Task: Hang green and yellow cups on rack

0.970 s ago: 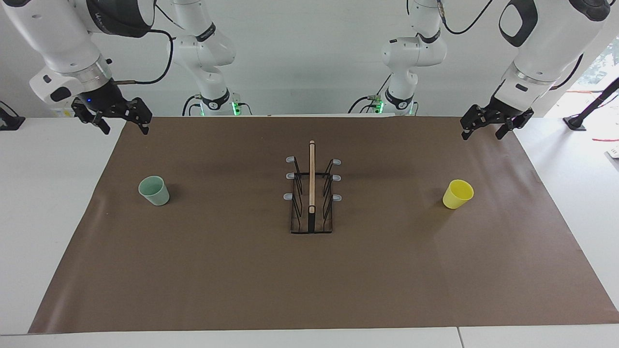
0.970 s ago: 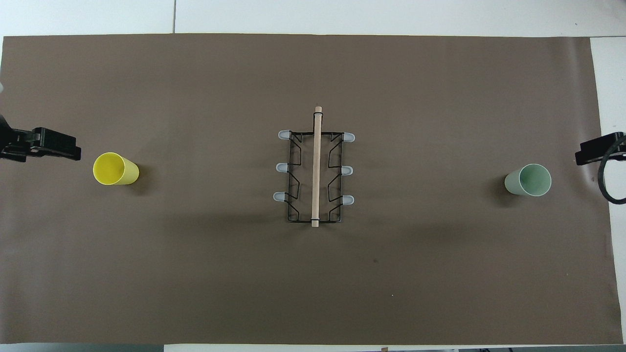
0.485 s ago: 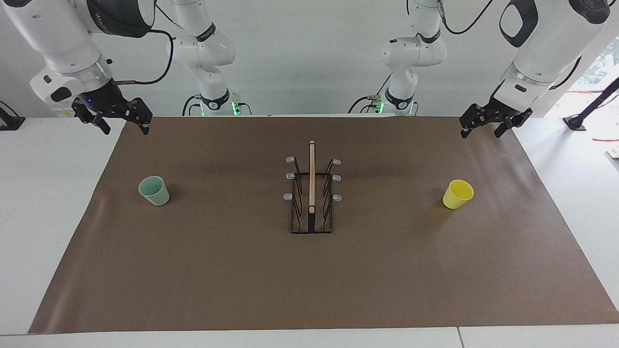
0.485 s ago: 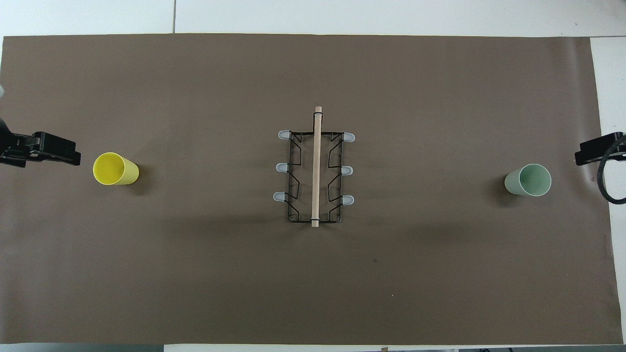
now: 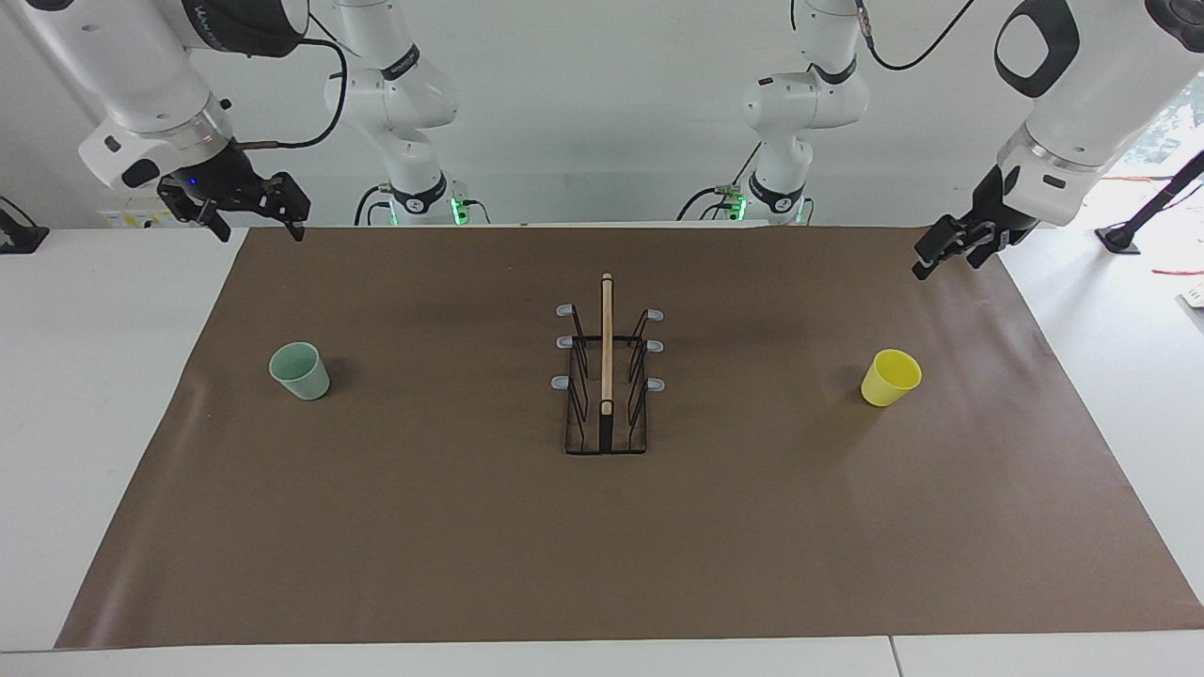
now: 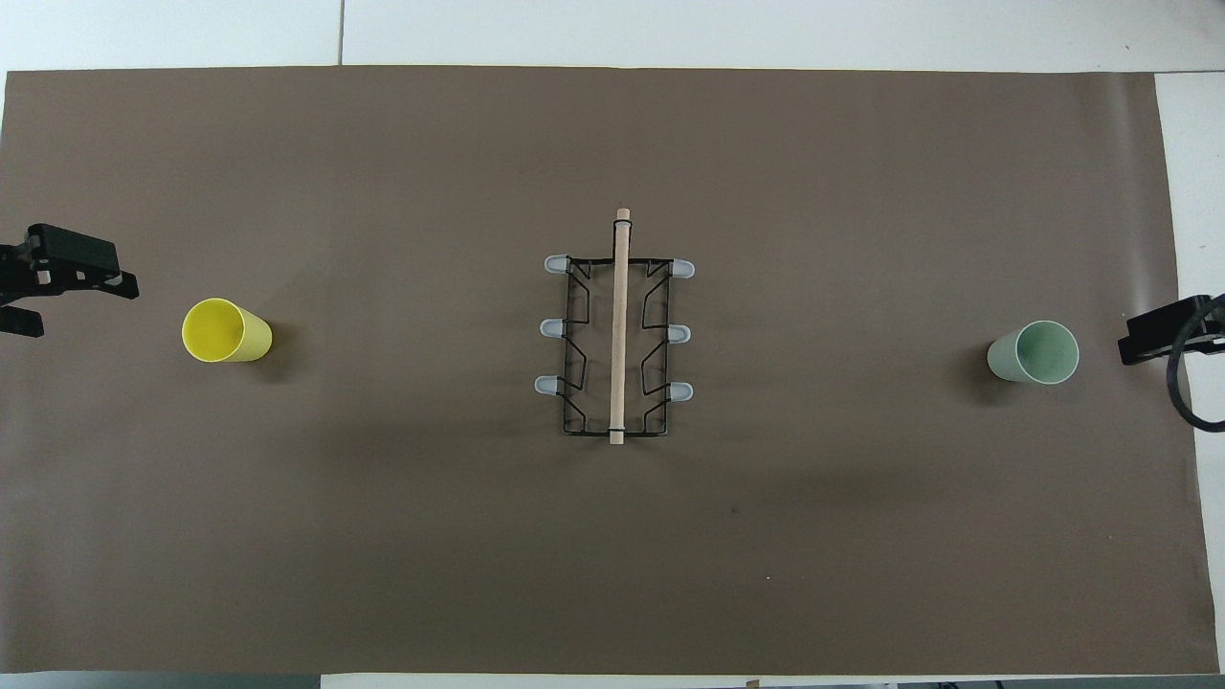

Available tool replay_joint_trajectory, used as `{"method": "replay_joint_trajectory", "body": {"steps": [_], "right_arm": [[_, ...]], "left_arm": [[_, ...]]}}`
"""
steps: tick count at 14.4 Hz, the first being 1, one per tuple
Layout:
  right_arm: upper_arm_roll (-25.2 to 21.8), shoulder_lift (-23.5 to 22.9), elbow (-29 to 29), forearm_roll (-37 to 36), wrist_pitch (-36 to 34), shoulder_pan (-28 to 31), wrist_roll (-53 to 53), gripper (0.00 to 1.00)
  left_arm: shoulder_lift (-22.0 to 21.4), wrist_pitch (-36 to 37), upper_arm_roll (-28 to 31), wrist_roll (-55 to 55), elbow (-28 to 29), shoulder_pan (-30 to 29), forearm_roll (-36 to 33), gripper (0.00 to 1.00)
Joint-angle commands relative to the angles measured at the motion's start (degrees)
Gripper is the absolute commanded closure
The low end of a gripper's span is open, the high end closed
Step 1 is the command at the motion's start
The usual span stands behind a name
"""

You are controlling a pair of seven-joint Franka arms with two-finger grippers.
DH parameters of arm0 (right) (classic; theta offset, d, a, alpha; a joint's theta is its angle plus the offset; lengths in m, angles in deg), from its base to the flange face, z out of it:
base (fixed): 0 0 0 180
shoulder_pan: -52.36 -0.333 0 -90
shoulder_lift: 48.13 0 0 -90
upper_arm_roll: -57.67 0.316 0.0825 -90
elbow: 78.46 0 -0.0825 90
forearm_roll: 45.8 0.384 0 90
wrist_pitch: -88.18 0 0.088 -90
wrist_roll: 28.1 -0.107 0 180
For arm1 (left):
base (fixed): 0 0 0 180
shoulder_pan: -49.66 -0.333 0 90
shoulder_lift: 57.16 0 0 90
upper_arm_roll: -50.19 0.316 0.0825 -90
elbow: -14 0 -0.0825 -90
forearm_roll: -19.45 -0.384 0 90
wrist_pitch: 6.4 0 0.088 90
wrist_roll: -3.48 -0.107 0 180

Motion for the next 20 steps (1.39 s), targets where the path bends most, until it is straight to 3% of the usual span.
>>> {"method": "replay_joint_trajectory", "body": {"steps": [1,3,4,6,10,13,15,17,20], "right_arm": [[0.3,0.08,-0.48,1.12,-0.48,0.5,-1.06,0.0],[0.39,-0.97,0.47,0.69,3.99,0.15,-1.23,0.0],[0.82,-3.68,-0.3,-1.84,2.96,-0.98,-1.15,0.0],[1.62,-9.73,-3.63,-10.35,-2.82,-4.49,-0.62,0.0],[3.98,-19.41,-3.92,-22.93,-3.2,-7.58,-0.18,0.0],[7.93,-27.42,-4.62,-34.53,-5.83,-7.94,7.52,0.0],[8.56,-29.01,-4.27,-37.88,-6.71,-8.81,15.16,0.0],[8.65,-29.63,-3.31,-40.44,-6.81,-10.57,24.57,0.0],[11.72,-28.58,3.43,-41.14,2.13,-10.57,34.51,0.0]], "left_arm": [[2.68,-1.62,-0.01,15.12,0.59,-2.11,3.49,0.0],[5.31,-4.67,-0.19,26.14,1.2,-3.77,4.45,0.0],[6.45,-5.83,-0.02,27.92,1.73,-4.74,6.99,0.0],[7.6,-8.9,-0.01,33.36,4.09,-7.02,11.3,0.0],[13.04,-10.31,-0.01,43.3,5.5,-11.77,20.96,0.0],[15.59,-14.27,-0.19,43.23,9.28,-13.53,22.31,0.0],[18.58,-14.63,-0.19,42.88,10.42,-16.6,26.85,0.0],[18.68,-18.73,-0.19,41.91,14.8,-17.23,29.76,0.0],[18.07,-25.34,-0.19,38.85,21.84,-17.5,34.67,0.0]]}}
